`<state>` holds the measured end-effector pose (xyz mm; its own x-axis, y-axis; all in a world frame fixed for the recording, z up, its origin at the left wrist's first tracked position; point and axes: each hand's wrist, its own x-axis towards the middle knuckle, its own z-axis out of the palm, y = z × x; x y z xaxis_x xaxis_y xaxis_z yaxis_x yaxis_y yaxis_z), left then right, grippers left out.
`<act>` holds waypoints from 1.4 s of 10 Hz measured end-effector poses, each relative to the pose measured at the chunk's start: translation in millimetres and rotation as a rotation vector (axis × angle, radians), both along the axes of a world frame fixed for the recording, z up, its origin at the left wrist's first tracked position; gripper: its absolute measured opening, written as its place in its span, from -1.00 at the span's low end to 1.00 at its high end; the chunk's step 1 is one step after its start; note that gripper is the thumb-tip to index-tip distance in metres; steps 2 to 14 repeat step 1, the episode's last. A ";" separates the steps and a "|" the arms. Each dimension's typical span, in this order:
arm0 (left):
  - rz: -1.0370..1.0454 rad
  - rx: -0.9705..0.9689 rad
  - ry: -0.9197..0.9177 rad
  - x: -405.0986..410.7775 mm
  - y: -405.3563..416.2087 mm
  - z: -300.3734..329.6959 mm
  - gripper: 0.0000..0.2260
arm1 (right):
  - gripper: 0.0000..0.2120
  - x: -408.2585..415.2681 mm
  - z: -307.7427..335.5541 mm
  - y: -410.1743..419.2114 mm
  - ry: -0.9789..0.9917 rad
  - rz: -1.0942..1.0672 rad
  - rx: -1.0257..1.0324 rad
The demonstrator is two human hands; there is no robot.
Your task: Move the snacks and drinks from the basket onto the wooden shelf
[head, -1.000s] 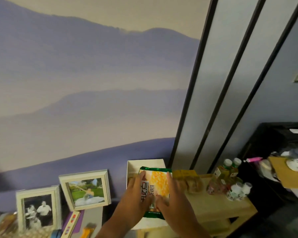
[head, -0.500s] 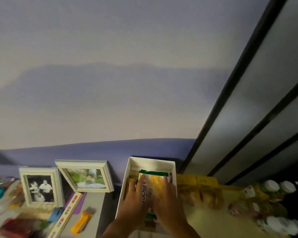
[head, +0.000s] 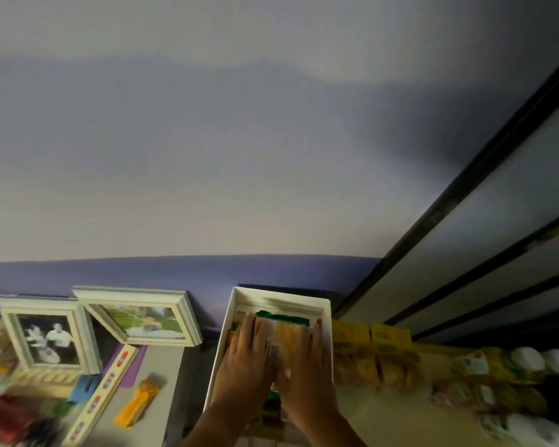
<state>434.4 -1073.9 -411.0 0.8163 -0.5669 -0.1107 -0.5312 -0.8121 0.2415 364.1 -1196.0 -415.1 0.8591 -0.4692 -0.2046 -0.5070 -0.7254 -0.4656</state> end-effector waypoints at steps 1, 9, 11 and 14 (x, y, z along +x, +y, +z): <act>-0.002 -0.040 -0.038 8.2 -0.8 24.6 -0.39 | -0.26 5.0 13.0 -1.5 -0.025 -0.023 -0.115; -0.002 -0.040 -0.038 8.2 -0.8 24.6 -0.39 | -0.26 5.0 13.0 -1.5 -0.025 -0.023 -0.115; -0.002 -0.040 -0.038 8.2 -0.8 24.6 -0.39 | -0.26 5.0 13.0 -1.5 -0.025 -0.023 -0.115; -0.002 -0.040 -0.038 8.2 -0.8 24.6 -0.39 | -0.26 5.0 13.0 -1.5 -0.025 -0.023 -0.115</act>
